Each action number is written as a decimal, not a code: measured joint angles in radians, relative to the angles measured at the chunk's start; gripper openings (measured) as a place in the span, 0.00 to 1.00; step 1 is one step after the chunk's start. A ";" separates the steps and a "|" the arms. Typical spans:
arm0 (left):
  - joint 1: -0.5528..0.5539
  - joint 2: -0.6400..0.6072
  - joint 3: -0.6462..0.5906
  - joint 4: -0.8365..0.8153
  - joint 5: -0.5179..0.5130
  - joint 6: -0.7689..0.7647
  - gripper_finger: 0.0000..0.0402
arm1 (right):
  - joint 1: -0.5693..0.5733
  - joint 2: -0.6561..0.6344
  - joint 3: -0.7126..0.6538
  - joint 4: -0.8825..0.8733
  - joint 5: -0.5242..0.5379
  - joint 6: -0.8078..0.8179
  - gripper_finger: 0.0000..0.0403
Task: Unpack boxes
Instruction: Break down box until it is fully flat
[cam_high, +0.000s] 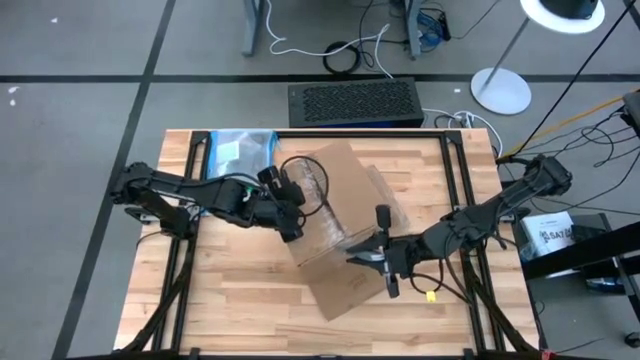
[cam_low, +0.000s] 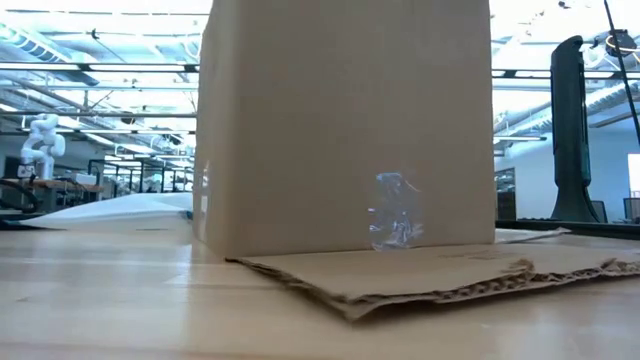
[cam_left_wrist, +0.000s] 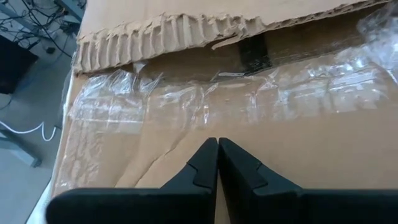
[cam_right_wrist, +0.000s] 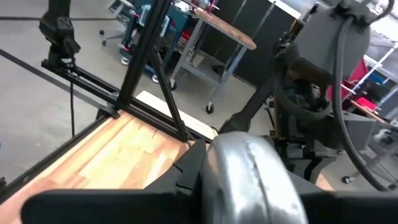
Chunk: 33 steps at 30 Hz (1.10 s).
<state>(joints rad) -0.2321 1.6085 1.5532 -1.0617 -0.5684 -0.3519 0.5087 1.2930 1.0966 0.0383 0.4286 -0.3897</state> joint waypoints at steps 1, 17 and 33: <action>0.000 0.000 0.000 0.004 0.000 0.000 0.06 | 0.000 -0.007 0.000 -0.011 0.006 0.000 0.16; 0.004 0.004 0.000 0.053 0.008 0.011 0.06 | 0.011 -0.070 -0.001 -0.148 0.122 0.002 0.16; 0.001 0.009 -0.005 0.016 0.026 0.061 0.05 | 0.047 -0.121 0.002 -0.201 0.329 -0.015 0.16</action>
<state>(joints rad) -0.2314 1.6173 1.5480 -1.0453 -0.5428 -0.2907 0.5556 1.1717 1.0988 -0.1623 0.7574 -0.4046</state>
